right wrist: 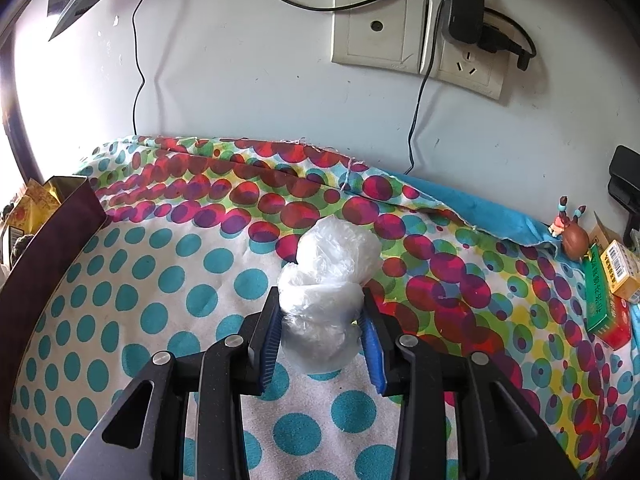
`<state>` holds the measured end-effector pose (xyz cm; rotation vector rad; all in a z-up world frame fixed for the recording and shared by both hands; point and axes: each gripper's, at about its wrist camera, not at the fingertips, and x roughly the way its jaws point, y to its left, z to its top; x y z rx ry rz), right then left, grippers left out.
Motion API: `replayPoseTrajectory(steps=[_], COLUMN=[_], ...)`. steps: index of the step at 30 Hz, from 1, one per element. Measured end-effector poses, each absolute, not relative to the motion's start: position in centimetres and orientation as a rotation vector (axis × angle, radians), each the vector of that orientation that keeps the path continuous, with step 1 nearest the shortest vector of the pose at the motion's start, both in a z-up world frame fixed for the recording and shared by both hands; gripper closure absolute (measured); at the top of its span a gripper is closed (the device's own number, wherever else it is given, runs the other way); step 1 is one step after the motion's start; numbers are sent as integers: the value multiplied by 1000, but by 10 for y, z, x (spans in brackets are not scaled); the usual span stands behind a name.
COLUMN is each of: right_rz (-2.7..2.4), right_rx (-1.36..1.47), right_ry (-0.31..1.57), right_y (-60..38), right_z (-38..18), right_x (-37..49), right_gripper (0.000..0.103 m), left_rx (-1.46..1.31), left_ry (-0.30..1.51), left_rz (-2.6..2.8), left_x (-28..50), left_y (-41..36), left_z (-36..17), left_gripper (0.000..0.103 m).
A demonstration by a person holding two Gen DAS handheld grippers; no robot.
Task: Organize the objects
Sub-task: 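Lower the brown snack bag into the tin and open the left gripper, then carry the clear plastic bag into the tin and open the right gripper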
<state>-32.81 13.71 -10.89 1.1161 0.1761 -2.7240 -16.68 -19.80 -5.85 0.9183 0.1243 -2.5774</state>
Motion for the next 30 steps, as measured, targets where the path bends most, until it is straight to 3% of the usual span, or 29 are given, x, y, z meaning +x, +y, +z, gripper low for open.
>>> replayPoseTrajectory(steps=[15, 30], right_rz=[-2722, -2656], right_rx=[1107, 1022], right_ry=[215, 458], right_y=[134, 81], right_z=[-110, -101], right_x=[-326, -286], right_gripper=[67, 68], left_rx=[813, 812], left_ry=[181, 289], left_rz=[-2657, -2648], left_x=[-92, -54], left_y=[-167, -192], left_z=[-48, -66], left_gripper=[0, 0])
